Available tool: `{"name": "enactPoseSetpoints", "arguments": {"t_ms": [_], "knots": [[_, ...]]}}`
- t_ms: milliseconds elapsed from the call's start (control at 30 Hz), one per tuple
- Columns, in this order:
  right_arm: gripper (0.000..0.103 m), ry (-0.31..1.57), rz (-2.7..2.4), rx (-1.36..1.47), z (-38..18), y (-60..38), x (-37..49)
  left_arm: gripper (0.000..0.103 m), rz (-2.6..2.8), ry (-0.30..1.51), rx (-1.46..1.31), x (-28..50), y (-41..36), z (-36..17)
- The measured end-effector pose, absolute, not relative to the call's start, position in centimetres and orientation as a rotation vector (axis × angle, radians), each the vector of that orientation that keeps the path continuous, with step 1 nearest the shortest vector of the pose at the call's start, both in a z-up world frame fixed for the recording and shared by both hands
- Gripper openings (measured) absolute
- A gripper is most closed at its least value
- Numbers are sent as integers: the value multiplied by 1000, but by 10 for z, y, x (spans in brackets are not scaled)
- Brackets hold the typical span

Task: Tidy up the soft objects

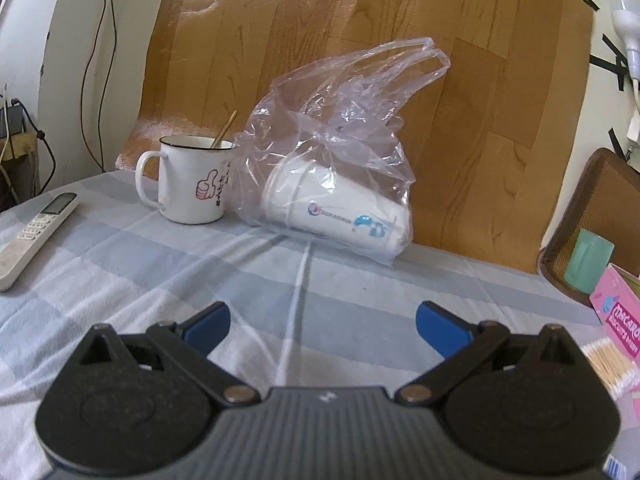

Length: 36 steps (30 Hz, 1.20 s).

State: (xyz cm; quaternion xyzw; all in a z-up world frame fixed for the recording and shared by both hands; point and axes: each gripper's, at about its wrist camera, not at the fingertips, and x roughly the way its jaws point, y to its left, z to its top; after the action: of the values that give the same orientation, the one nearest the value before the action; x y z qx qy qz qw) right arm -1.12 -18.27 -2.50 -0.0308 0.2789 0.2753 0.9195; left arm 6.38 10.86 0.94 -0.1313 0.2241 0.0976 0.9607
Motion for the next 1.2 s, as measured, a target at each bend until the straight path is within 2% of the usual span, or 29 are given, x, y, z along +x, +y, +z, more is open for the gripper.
{"name": "enactPoseSetpoints", "arguments": {"t_ms": [1200], "knots": [[89,550,538,-87,-28,-186,-14,103,170,453,-207,62,100,11]]}}
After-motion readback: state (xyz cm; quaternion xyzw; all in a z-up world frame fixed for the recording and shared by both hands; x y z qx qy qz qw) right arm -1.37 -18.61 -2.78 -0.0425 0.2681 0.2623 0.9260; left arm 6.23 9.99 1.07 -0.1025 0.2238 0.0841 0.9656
